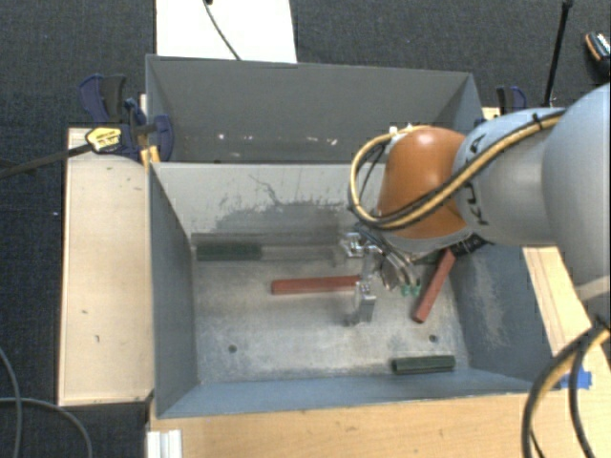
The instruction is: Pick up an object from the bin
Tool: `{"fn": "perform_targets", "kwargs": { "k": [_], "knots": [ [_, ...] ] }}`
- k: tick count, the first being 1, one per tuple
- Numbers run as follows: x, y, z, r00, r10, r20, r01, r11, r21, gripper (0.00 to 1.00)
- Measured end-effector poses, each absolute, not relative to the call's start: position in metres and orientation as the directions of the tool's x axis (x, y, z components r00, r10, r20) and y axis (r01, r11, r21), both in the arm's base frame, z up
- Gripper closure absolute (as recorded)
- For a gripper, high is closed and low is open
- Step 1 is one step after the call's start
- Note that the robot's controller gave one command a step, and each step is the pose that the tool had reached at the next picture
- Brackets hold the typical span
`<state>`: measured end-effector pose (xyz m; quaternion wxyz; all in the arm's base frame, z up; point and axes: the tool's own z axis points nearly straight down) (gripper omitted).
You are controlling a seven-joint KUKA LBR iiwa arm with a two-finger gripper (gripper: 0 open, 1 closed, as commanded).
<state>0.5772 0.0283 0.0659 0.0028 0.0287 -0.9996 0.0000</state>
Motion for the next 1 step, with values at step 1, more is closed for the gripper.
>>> {"fn": "perform_targets", "kwargs": {
  "k": [1],
  "knots": [
    [0.5163, 0.0537, 0.0699, -0.977, -0.213, 0.001, -0.213, 0.977, 0.002, 0.0]
  ]
}}
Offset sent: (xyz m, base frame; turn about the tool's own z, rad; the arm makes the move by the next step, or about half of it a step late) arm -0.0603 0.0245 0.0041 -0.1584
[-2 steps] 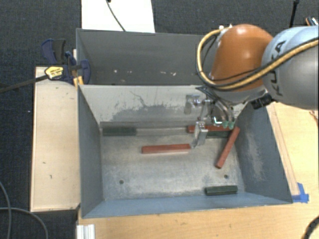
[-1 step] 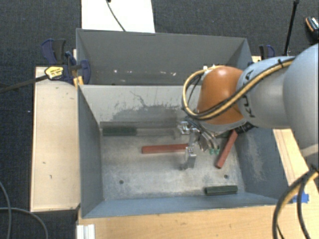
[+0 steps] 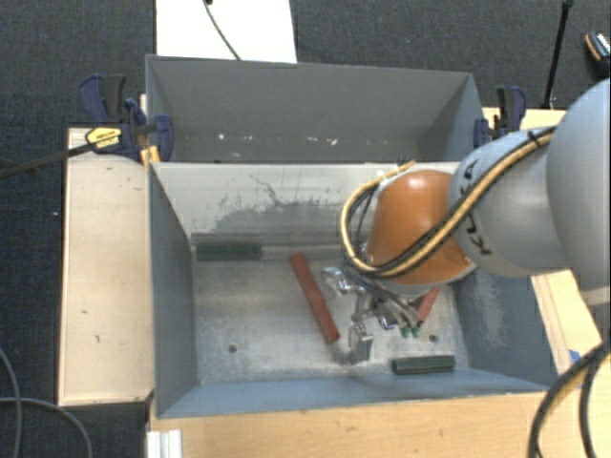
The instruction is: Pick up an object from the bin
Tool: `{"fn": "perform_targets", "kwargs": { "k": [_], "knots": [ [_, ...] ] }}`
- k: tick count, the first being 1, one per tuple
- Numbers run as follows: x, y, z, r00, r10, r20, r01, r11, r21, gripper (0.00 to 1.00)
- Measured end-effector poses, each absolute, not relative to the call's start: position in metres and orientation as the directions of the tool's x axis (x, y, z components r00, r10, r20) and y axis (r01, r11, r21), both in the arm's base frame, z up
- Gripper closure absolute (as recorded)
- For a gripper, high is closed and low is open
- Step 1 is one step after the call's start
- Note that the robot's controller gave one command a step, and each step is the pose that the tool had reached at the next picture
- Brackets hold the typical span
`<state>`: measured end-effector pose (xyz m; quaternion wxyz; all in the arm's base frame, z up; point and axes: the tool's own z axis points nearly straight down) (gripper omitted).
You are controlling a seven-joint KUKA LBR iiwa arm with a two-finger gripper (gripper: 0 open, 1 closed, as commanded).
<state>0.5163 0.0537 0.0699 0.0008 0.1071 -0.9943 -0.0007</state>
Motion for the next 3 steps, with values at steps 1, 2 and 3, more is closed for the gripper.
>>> {"fn": "perform_targets", "kwargs": {
  "k": [1, 2, 3],
  "knots": [
    [0.58, 0.153, 0.064, -0.972, -0.231, 0.04, -0.232, 0.973, -0.003, 0.0],
    [0.587, 0.077, 0.073, -0.994, -0.105, 0.0, -0.105, 0.994, -0.003, 0.0],
    [0.546, 0.113, 0.077, -0.9, -0.437, -0.001, -0.437, 0.9, 0.002, 0.0]
  ]
}}
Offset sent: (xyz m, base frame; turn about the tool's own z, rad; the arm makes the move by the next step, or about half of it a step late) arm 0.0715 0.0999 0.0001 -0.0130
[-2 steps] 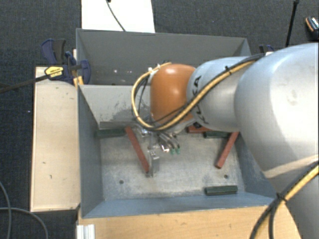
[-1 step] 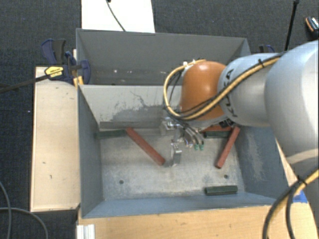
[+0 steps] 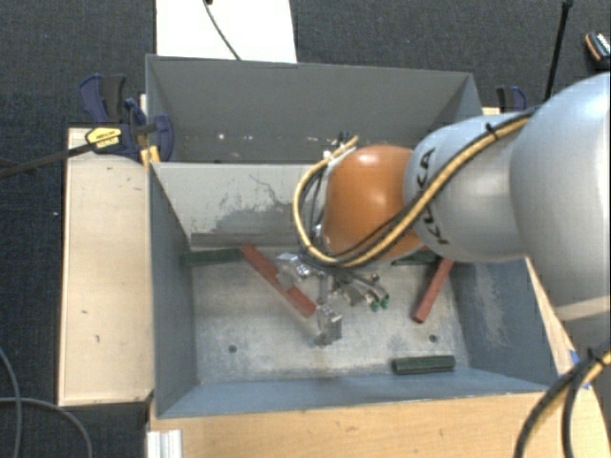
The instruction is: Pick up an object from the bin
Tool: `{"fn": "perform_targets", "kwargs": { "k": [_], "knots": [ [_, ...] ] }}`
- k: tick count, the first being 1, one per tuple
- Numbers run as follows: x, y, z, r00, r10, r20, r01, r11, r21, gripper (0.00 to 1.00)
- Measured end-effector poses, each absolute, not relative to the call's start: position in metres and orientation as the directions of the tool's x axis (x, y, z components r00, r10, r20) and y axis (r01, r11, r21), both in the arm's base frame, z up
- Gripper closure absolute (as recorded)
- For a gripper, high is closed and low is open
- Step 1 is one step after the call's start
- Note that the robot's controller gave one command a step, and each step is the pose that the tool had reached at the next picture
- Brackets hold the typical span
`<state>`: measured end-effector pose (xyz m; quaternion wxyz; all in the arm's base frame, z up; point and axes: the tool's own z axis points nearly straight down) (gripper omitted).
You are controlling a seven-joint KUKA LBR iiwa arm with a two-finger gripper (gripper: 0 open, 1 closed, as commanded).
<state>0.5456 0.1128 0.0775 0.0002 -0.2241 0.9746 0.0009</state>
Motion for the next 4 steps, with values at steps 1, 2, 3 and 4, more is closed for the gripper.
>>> {"fn": "perform_targets", "kwargs": {
  "k": [1, 2, 3, 4],
  "knots": [
    [0.566, 0.062, 0.07, -0.934, -0.356, -0.005, -0.356, 0.934, -0.002, 0.0],
    [0.576, 0.121, 0.071, -0.891, -0.454, -0.007, -0.454, 0.891, 0.001, 0.0],
    [0.577, 0.104, 0.071, -0.653, -0.757, -0.006, -0.757, 0.653, -0.003, 0.0],
    [0.572, 0.192, 0.087, -0.542, -0.84, -0.008, -0.84, 0.542, -0.001, 0.0]
  ]
}}
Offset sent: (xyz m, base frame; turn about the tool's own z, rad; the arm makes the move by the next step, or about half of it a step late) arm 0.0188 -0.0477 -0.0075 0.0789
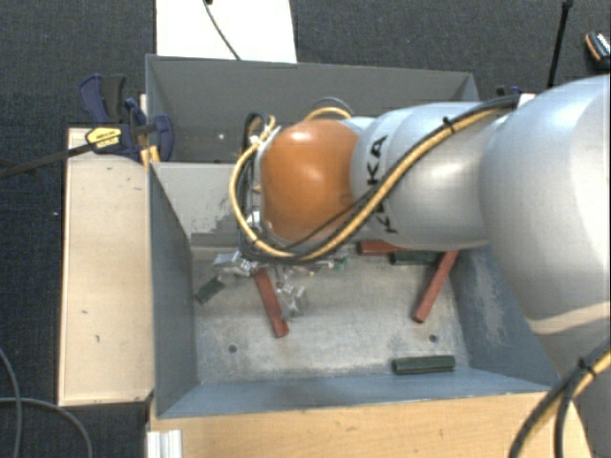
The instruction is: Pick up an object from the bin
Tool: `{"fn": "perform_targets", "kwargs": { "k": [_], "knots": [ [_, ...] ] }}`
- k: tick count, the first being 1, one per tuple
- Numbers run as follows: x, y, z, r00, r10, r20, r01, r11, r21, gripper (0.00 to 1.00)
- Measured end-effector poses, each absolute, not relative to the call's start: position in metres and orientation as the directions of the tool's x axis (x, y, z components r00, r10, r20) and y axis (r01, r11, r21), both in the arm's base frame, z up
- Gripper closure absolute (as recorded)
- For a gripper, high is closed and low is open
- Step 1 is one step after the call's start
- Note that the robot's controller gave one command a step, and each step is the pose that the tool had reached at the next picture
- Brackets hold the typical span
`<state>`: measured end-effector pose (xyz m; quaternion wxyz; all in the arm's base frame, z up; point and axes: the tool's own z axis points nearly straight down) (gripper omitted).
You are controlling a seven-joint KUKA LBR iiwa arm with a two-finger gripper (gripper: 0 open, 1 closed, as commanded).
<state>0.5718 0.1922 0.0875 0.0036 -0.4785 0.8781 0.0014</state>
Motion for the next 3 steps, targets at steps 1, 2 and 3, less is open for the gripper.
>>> {"fn": "perform_targets", "kwargs": {
  "k": [1, 2, 3],
  "knots": [
    [0.579, 0.159, 0.071, -0.177, -0.984, -0.003, -0.984, 0.177, -0.003, 0.0],
    [0.579, 0.16, 0.071, -0.183, -0.983, -0.004, -0.983, 0.183, -0.001, 1.0],
    [0.58, 0.153, 0.23, -0.095, -0.995, -0.005, -0.995, 0.095, -0.01, 1.0]
  ]
}}
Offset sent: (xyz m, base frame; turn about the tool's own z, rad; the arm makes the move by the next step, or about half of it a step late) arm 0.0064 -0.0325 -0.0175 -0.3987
